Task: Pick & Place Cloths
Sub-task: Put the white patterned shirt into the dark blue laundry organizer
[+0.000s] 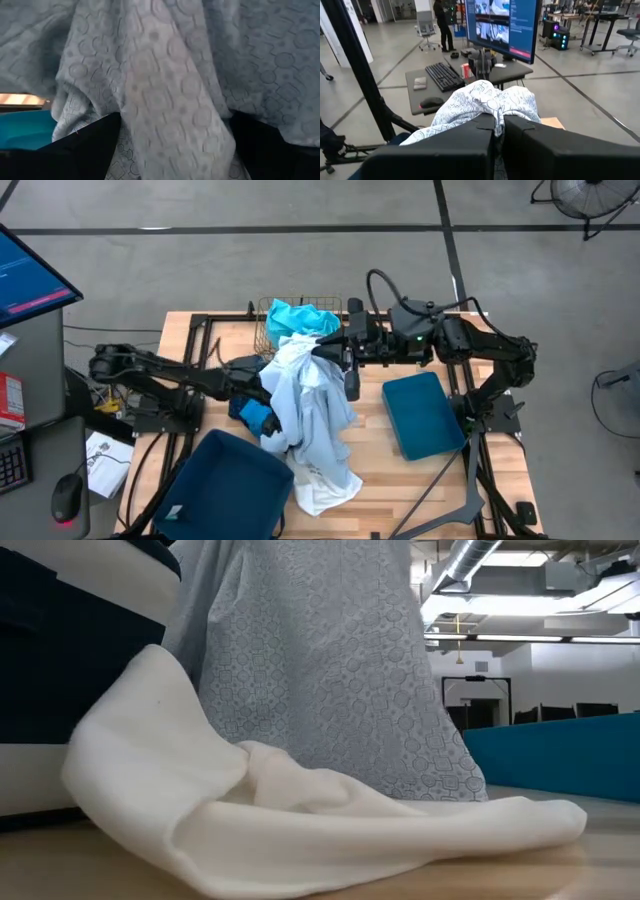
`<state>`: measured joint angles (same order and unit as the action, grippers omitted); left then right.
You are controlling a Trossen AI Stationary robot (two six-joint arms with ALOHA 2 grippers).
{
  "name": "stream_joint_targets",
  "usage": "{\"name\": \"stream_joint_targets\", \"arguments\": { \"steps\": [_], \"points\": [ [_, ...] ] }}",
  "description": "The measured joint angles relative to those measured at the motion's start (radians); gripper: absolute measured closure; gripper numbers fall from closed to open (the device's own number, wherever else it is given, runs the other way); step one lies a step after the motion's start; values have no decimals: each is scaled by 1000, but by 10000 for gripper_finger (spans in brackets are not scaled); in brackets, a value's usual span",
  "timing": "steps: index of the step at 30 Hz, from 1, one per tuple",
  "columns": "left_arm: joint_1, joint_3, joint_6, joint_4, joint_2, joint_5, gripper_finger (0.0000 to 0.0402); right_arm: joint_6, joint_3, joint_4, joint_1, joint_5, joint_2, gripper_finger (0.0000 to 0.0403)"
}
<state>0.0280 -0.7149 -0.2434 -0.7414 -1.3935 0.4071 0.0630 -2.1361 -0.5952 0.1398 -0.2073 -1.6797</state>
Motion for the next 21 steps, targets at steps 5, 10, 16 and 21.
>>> {"name": "stream_joint_targets", "arguments": {
  "steps": [5,10,16,21],
  "points": [
    [0,-87,-1,-2,-89,18,48,-19,0,53,0,11,-37,399],
    [6,-158,-9,-3,-123,104,60,-21,-1,93,0,34,-58,399],
    [19,-193,-9,1,-123,117,160,-20,-1,139,1,50,-56,399],
    [19,-213,-25,-2,-123,123,340,-21,-7,170,3,53,-55,399]
  ]
}}
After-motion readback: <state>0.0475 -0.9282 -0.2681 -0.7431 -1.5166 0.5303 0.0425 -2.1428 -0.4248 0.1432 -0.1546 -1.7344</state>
